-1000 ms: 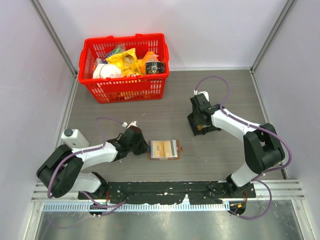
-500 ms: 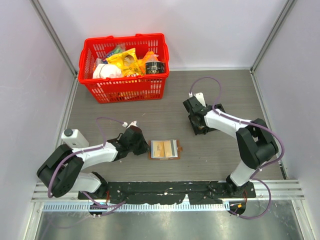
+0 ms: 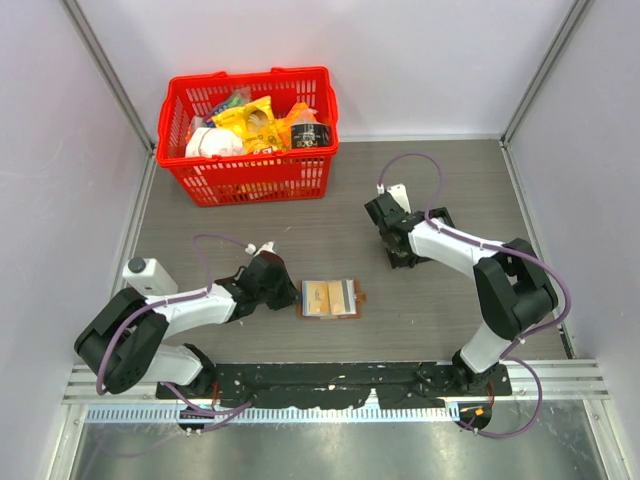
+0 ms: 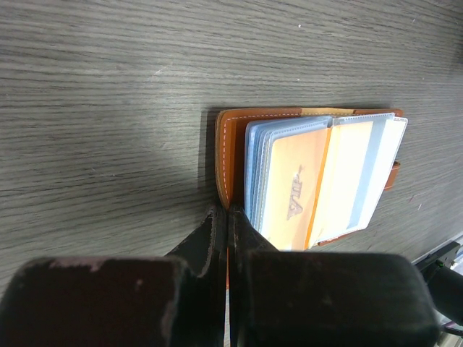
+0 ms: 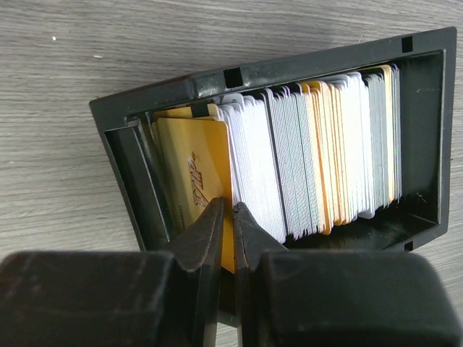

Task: Put the credit cards into the card holder
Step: Pick up the credit card from the storage box.

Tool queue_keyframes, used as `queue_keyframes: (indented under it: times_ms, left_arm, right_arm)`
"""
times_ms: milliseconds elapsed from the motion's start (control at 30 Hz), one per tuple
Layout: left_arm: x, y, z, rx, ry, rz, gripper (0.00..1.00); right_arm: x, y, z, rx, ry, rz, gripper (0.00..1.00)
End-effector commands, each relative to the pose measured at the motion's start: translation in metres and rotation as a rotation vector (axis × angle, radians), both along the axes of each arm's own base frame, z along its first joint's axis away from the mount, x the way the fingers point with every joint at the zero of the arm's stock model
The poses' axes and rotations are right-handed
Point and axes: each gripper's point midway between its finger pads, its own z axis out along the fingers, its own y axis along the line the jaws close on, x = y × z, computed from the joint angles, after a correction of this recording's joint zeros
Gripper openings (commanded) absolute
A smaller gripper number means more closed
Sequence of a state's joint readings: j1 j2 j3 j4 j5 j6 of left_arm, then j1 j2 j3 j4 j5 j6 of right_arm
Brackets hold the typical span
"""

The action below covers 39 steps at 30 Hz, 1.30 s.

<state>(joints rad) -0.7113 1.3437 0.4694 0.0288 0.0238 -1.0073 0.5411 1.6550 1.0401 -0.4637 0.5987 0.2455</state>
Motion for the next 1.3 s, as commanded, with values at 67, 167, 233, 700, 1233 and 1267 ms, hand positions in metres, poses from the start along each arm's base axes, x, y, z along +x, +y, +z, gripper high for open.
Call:
queue_keyframes:
  times_ms: [67,167,233,700,1233,1267]
  left_arm:
    - [-0.031,0.034,-0.041,0.167,0.120,-0.020,0.00]
    - [-0.030,0.033,-0.042,0.168,0.121,-0.020,0.00]
    - [-0.030,0.033,-0.042,0.167,0.122,-0.019,0.00]
    - [-0.034,0.036,-0.043,0.170,0.128,-0.016,0.00]
    - [-0.033,0.036,-0.049,0.179,0.138,-0.017,0.00]
    - [-0.033,0.036,-0.050,0.181,0.141,-0.017,0.00]
  right_arm:
    - [-0.004,0.009,0.023,0.070,-0.041,0.041,0.05]
    - [-0.005,0.017,0.024,0.108,-0.036,0.068,0.03]
    - [-0.006,0.019,0.020,0.120,-0.028,0.075,0.02]
    - [-0.003,0.016,-0.007,0.137,0.050,0.039,0.08]
    - [-0.003,0.033,-0.009,0.257,0.075,0.097,0.10]
    - [-0.003,0.032,-0.010,0.258,0.079,0.096,0.11]
